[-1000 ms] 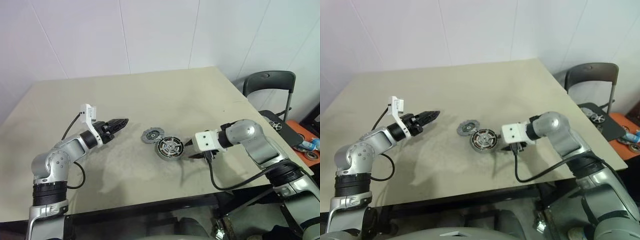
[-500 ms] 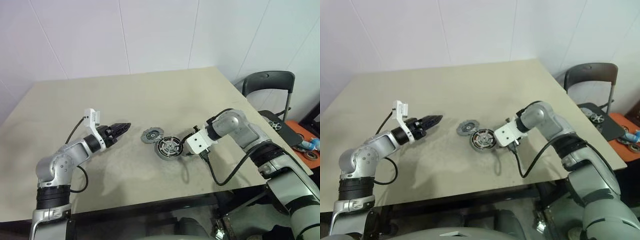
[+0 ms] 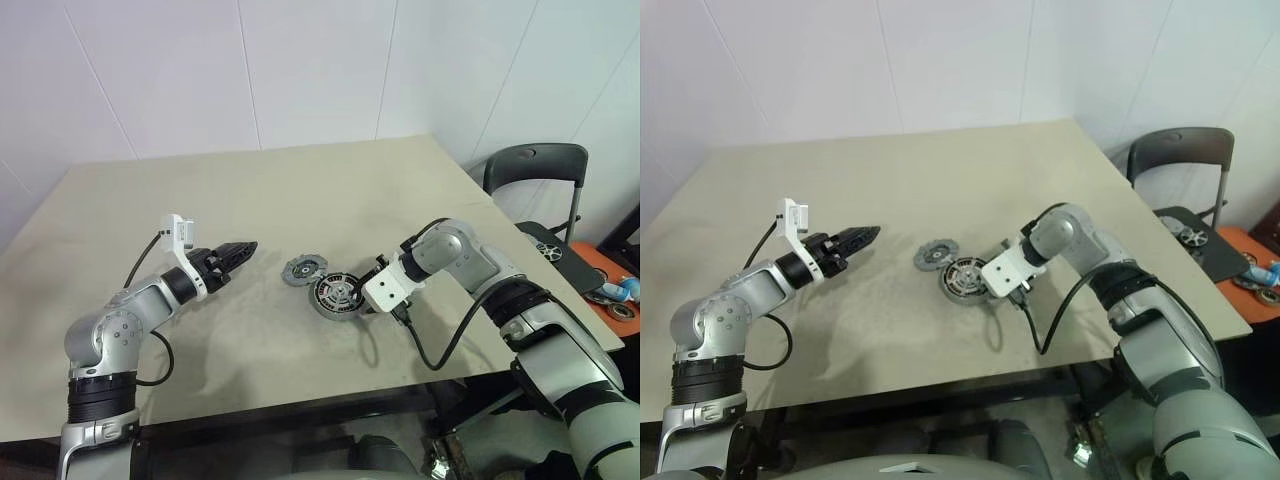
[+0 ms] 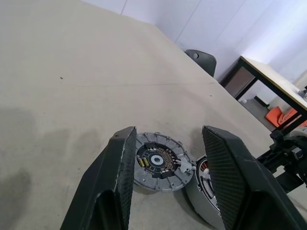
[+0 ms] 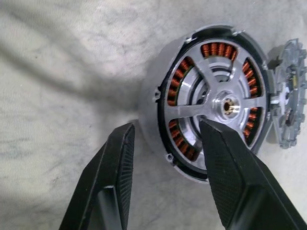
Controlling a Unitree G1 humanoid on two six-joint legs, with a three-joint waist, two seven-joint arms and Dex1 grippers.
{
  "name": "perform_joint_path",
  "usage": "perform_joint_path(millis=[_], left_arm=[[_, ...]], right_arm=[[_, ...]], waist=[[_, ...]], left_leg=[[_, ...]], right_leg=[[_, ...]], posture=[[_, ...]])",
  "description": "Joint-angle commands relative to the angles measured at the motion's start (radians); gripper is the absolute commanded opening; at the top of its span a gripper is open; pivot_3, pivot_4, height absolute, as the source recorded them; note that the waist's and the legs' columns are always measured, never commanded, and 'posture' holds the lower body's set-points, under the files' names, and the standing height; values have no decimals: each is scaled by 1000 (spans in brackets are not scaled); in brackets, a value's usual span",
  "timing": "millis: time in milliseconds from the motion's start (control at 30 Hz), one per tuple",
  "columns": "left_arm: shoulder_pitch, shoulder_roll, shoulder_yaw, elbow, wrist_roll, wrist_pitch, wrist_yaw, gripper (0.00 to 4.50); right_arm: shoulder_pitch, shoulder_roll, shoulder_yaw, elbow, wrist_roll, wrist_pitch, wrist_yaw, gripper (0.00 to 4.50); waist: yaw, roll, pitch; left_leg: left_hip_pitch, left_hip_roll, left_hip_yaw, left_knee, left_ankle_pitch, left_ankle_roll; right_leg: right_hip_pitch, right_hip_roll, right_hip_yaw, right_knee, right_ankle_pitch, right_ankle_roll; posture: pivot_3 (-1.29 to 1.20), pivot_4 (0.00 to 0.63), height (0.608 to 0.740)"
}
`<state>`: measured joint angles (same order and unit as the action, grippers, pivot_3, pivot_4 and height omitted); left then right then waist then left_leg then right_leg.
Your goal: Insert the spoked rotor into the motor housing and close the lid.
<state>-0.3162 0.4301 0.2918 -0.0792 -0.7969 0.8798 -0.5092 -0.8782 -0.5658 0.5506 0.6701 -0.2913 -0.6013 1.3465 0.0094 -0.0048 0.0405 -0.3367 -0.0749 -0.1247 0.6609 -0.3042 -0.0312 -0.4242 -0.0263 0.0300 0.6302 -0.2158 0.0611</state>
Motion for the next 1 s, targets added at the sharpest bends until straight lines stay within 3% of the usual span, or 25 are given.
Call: perform_joint_path(millis=[33, 433, 533, 667, 800, 1000], left_arm=[[-29, 6, 17, -20, -11, -11, 3, 2325], [-12, -2, 9, -37, -15, -3, 11, 2325], [-9, -6, 10, -42, -17, -1, 17, 2325], [-3, -9, 9, -47, -17, -1, 20, 2325], [1, -13, 8, -50, -17, -2, 21, 2325], [-2, -22, 1, -45, -12, -7, 18, 2325]], right_arm=[[-45, 13, -7, 28, -11, -22, -20, 2221], [-37, 30, 4, 59, -22, -48, -16, 2221], [-49, 48, 9, 90, -33, -63, -28, 1650], [-72, 64, 18, 137, -71, -83, -69, 341], [-94, 69, 18, 170, -89, -106, -89, 341], [-100, 69, -8, 137, -28, -33, 1, 341]], waist=[[0, 0, 0], [-6, 0, 0], [-11, 0, 0], [-29, -1, -1], [-31, -1, 0], [-29, -1, 0]], left_leg=[[0, 0, 0, 0, 0, 0], [0, 0, 0, 1, 0, 0], [1, 0, 0, 1, 0, 0], [3, 0, 0, 1, 0, 0], [17, 1, 0, 0, 0, 0], [19, 1, -1, 2, 0, 0]], right_leg=[[0, 0, 0, 0, 0, 0], [0, 0, 0, 0, 0, -1], [1, 0, 0, 1, 0, -1], [3, 0, 0, 1, 0, -1], [17, 1, 0, 0, -3, 0], [21, 1, 0, 0, -4, 0]], posture=[[0, 0, 740], [0, 0, 740], [0, 0, 740], [0, 0, 740], [0, 0, 740], [0, 0, 740]])
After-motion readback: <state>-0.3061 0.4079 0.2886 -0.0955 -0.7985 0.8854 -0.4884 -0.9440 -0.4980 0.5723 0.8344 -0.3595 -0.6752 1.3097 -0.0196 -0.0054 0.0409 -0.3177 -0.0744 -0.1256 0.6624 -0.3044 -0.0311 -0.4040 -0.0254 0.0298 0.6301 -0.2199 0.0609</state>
